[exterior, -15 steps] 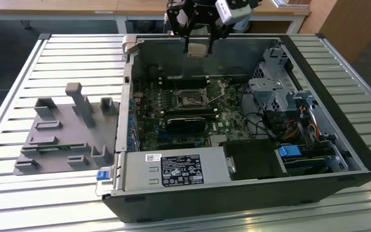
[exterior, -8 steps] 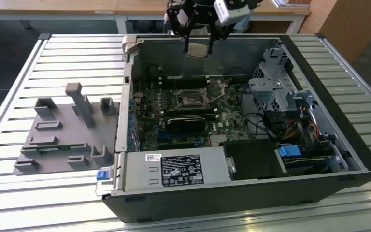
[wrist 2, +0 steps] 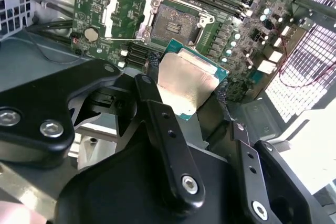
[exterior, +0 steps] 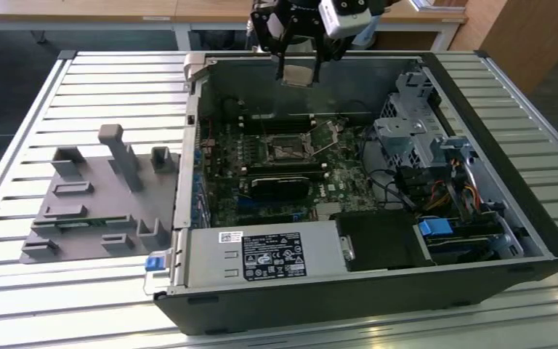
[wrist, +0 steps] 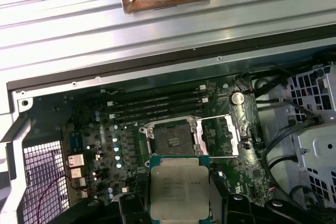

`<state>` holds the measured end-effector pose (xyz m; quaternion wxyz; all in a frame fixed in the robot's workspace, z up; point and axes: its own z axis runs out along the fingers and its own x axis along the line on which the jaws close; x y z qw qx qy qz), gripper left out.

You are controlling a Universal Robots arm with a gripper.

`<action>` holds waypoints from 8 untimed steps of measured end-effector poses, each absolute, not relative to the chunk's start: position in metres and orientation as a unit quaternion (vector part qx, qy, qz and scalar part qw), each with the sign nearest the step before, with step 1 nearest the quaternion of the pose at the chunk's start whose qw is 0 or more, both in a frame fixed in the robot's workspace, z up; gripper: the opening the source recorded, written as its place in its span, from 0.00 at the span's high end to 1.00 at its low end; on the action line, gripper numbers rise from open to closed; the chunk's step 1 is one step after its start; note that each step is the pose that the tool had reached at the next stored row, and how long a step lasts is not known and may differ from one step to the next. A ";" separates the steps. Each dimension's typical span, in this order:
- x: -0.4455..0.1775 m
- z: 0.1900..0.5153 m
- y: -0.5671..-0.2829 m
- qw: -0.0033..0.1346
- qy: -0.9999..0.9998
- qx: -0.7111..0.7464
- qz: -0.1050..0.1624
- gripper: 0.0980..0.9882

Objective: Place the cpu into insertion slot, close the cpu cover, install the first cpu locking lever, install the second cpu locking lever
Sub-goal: 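Place the cpu into insertion slot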

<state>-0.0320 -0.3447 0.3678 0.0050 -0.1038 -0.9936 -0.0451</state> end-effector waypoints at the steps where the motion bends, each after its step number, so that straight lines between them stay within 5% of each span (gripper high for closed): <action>1: -0.032 0.368 -0.345 0.005 -0.993 -0.108 -0.045 0.50; 8: -0.032 0.367 -0.345 0.003 -0.990 -0.137 -0.045 0.50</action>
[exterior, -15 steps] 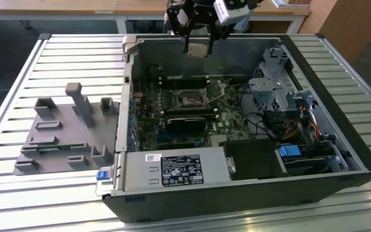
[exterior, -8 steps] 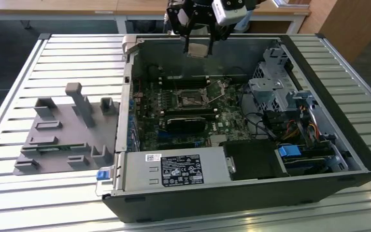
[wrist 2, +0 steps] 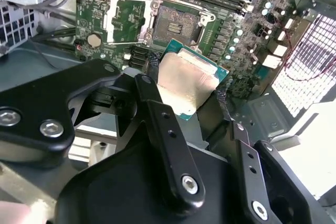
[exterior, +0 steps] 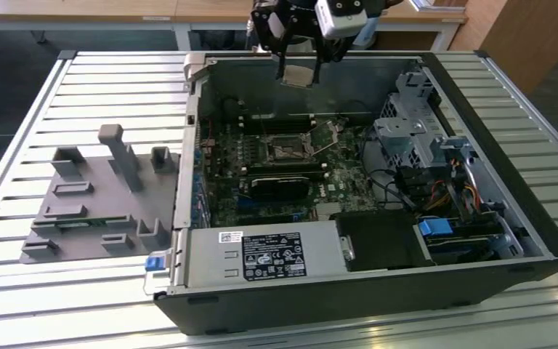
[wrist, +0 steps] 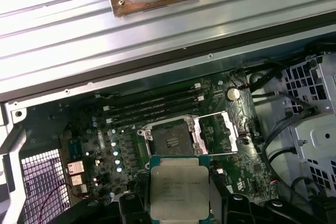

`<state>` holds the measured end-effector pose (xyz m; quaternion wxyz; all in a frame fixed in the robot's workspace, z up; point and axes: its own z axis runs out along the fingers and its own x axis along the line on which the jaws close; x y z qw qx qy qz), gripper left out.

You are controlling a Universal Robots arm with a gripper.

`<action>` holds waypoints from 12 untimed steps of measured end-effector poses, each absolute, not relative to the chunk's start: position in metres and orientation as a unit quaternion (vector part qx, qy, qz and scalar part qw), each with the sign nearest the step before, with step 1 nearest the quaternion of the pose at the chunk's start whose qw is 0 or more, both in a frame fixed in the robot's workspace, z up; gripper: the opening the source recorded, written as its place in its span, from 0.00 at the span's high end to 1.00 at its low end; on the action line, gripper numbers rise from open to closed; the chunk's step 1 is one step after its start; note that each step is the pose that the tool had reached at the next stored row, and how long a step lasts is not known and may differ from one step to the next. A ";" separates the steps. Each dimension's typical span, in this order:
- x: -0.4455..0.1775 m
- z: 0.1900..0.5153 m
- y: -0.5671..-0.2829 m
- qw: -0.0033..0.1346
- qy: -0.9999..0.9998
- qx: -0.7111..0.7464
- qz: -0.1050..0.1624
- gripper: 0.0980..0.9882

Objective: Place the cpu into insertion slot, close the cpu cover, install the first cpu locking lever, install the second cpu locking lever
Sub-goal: 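Place the cpu into insertion slot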

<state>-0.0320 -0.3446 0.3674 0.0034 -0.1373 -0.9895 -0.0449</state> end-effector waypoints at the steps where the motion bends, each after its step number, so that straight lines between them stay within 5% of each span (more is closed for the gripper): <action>1: -0.032 0.367 -0.345 0.003 -0.989 -0.141 -0.045 0.50; 12: -0.032 0.367 -0.344 0.001 -0.982 -0.183 -0.044 0.50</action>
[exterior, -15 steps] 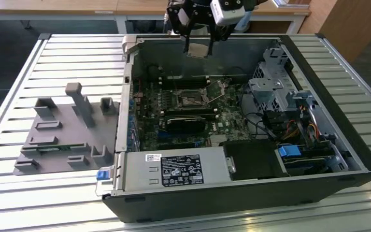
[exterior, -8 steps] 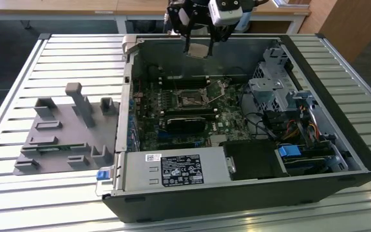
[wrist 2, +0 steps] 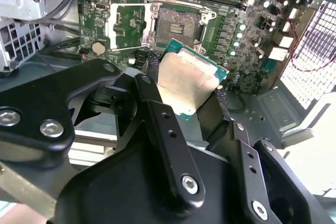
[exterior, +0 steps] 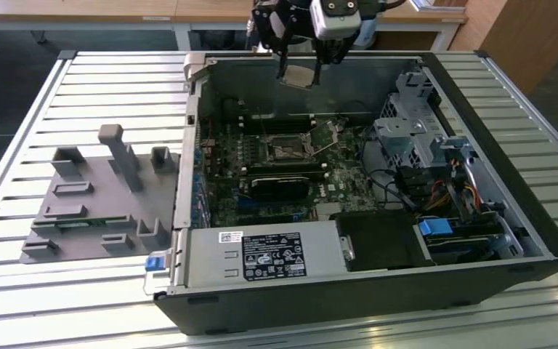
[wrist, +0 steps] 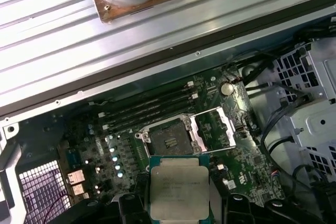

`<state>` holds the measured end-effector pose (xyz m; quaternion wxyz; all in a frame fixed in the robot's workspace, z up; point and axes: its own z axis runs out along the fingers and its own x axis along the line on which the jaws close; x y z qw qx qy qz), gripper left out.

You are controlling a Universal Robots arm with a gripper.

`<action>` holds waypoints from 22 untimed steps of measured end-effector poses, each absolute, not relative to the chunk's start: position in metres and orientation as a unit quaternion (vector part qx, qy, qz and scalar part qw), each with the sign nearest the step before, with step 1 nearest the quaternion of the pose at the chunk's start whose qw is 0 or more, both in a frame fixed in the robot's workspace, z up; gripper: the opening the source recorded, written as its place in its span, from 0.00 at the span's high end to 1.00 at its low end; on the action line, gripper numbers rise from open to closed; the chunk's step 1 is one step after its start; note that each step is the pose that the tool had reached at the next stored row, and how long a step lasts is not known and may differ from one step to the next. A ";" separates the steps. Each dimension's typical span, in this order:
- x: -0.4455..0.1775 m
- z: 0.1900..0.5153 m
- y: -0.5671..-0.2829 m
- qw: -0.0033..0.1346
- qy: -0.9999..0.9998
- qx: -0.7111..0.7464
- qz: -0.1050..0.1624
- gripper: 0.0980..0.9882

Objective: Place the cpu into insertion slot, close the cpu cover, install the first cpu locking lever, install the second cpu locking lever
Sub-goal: 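Place the cpu into insertion slot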

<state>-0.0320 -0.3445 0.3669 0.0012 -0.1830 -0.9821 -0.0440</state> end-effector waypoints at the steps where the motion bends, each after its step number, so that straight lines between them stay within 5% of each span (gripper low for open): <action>1: -0.032 0.367 -0.344 0.001 -0.981 -0.187 -0.044 0.50; 22: -0.032 0.366 -0.344 -0.004 -0.954 -0.295 -0.042 0.50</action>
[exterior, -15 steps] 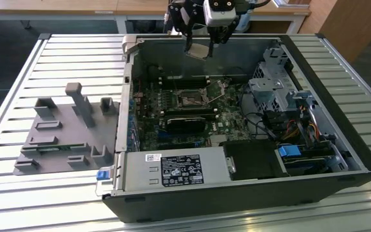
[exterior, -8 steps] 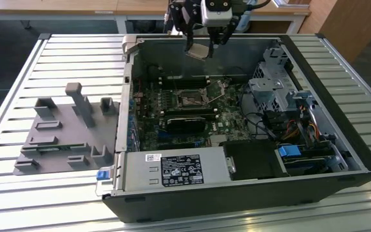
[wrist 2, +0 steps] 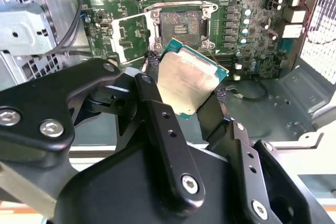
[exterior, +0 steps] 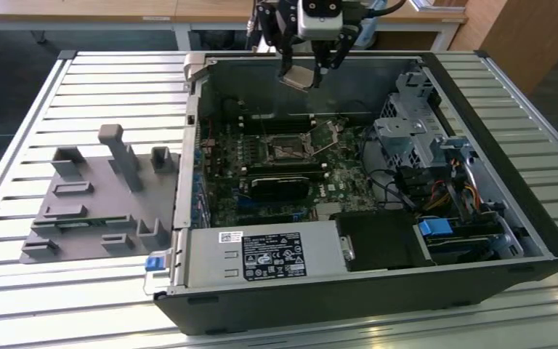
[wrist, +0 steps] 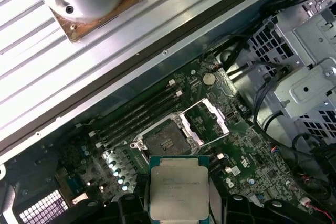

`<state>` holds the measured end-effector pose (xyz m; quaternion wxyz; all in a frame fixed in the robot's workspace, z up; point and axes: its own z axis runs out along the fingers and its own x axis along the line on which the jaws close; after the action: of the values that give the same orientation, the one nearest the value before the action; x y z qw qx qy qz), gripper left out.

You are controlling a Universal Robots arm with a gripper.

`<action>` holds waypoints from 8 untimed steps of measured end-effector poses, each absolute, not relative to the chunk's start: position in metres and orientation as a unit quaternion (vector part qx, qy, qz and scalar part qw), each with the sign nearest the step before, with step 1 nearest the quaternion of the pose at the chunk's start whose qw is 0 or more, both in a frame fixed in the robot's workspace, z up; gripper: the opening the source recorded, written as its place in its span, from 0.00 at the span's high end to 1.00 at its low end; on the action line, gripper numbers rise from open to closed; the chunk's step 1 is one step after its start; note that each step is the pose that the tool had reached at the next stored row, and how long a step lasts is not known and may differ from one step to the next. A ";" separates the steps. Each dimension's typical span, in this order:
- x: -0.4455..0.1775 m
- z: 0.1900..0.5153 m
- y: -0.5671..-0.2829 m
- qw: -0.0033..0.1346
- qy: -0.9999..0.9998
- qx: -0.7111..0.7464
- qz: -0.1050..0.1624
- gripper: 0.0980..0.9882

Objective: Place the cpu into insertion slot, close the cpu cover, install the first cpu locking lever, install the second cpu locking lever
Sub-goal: 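Place the cpu into insertion slot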

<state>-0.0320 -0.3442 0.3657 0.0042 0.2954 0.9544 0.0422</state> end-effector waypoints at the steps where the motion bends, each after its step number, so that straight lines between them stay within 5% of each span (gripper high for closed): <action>1: -0.032 0.366 -0.344 0.004 0.953 0.300 0.042 0.50; 8: -0.032 0.365 -0.344 0.006 0.942 0.334 0.042 0.50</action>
<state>-0.0320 -0.3442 0.3653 0.0059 0.3337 0.9417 0.0420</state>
